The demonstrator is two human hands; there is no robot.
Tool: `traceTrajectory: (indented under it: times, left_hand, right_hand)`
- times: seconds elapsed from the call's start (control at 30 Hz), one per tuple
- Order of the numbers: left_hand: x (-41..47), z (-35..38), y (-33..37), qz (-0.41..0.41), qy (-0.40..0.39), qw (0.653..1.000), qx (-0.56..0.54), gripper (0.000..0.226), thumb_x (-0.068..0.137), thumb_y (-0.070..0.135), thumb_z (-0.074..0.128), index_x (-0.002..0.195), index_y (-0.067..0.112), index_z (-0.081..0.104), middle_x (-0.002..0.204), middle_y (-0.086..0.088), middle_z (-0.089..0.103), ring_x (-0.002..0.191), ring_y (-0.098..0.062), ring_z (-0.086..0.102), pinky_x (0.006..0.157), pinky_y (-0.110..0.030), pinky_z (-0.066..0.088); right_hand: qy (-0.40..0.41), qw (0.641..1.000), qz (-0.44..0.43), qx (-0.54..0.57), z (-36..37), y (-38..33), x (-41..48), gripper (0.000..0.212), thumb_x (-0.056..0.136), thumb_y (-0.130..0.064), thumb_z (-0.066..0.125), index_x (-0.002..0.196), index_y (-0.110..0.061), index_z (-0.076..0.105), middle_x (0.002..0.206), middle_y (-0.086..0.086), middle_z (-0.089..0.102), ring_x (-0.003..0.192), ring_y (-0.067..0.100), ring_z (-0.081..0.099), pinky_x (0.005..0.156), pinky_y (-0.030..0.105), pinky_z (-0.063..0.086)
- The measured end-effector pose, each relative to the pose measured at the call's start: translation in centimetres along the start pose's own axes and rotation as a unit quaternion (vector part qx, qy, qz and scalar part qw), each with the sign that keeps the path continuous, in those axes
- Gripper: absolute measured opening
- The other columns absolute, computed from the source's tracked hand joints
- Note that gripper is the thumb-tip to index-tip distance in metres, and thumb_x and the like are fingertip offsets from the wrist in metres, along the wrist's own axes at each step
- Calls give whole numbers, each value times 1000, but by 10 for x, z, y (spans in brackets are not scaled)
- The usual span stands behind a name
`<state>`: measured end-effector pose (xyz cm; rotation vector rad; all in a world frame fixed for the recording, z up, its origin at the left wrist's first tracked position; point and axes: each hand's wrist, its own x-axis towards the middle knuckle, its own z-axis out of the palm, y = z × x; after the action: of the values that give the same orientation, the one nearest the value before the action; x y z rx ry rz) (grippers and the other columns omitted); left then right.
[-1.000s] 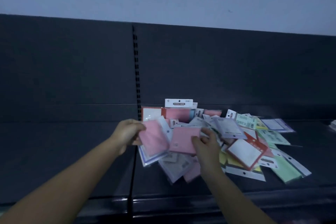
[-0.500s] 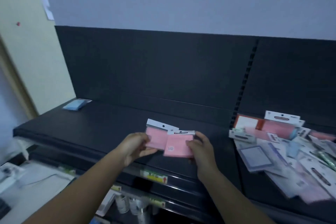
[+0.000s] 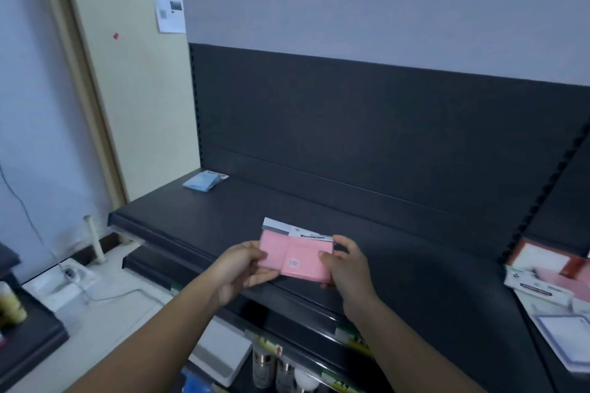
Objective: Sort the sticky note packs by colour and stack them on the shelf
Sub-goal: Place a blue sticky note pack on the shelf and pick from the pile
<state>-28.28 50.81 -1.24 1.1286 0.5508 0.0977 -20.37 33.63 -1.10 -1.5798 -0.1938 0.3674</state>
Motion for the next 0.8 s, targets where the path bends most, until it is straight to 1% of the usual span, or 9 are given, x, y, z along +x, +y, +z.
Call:
traceTrajectory:
  times: [0.13,0.23,0.4,0.47,0.6,0.67,0.7,0.77,0.8]
  left_hand:
    - [26,-16,2,-12,11,1000,1,29,94,-6,35,106,8,58,89,-12,70,74,-22,68,56,-27,58]
    - [51,-24,13,-13,31,999,13,27,94,-6,35,100,10,56,86,-11,68,73,-21,66,57,-27,58]
    - [99,-34,40,-5,65,997,31,27,94,-7,34,97,10,55,82,-9,65,70,-19,61,57,-29,57]
    - [114,-39,45,-13,76,997,30,27,93,-7,35,96,10,55,80,-8,66,69,-19,61,58,-30,55]
    - [138,-52,50,-21,100,995,17,29,93,-7,34,96,12,55,81,-8,66,71,-19,61,60,-30,53]
    - [149,-58,53,-25,113,993,12,30,93,-7,33,96,12,55,81,-8,64,72,-18,59,60,-29,52]
    - [155,-62,56,-26,119,992,11,30,93,-7,32,95,12,55,81,-8,64,72,-19,59,60,-29,51]
    - [167,-69,63,-26,128,991,16,30,94,-7,32,95,12,55,82,-8,63,73,-19,59,62,-30,49]
    - [173,-73,66,-27,129,991,19,30,95,-6,31,94,12,54,83,-8,63,73,-18,58,63,-29,49]
  right_hand:
    - [-35,999,2,-28,19,5,25,30,87,0,55,109,-19,48,93,-1,62,74,15,62,42,20,47]
    - [-77,996,-1,-49,34,7,52,39,82,4,54,109,-23,48,96,-3,62,80,15,62,45,19,48]
    - [-132,988,-32,-79,64,3,103,52,77,6,55,112,-31,46,98,-11,59,86,5,58,56,17,48]
    - [-149,983,-41,-97,73,3,120,54,76,6,59,106,-36,43,95,-18,55,83,-1,56,61,12,45]
    - [-194,973,-43,-120,89,9,148,49,74,8,65,85,-36,48,89,-22,55,73,-16,55,58,1,41]
    - [-210,969,-34,-125,97,13,159,50,75,8,65,93,-36,50,95,-17,57,82,-11,56,62,1,42]
    - [-214,968,-31,-131,102,14,163,53,76,7,65,104,-35,50,102,-12,58,91,-5,57,68,3,44]
    - [-210,964,-37,-158,112,12,172,65,77,7,65,130,-24,43,121,0,54,110,10,54,89,15,46]
    - [-201,962,-51,-176,118,12,177,68,76,8,64,134,-17,40,127,4,51,116,14,51,97,21,43]
